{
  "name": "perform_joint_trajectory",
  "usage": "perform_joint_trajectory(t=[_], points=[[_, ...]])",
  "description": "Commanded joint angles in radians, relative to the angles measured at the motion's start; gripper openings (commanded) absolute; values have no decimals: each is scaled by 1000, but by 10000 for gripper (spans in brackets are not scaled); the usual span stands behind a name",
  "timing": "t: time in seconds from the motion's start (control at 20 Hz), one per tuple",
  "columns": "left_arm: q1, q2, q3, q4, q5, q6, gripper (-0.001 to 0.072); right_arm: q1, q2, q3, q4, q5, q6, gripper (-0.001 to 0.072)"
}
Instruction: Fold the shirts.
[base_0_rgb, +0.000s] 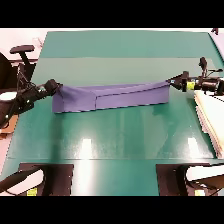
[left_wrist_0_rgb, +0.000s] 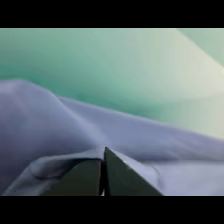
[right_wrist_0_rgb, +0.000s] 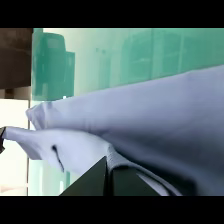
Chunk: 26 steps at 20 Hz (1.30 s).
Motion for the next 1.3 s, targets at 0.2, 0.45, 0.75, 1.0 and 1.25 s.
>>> perform_joint_trajectory(t=[0.2, 0.45, 0.75, 1.0, 1.25], points=[[-5, -193, 83, 5, 29, 87, 25, 13, -192, 108, 0, 8, 13, 20], [-5, -219, 83, 4, 74, 155, 25, 16, -245, 108, -25, 1, -5, 20], [-35, -227, 85, -8, 87, 232, 27, 19, -246, 109, -20, 8, -37, 131], [6, -209, 147, 29, 92, 242, 680, -40, -214, 178, -20, 83, -62, 470], [90, -167, 314, 104, -221, 150, 37, -185, -117, 260, -102, 129, -51, 509]])
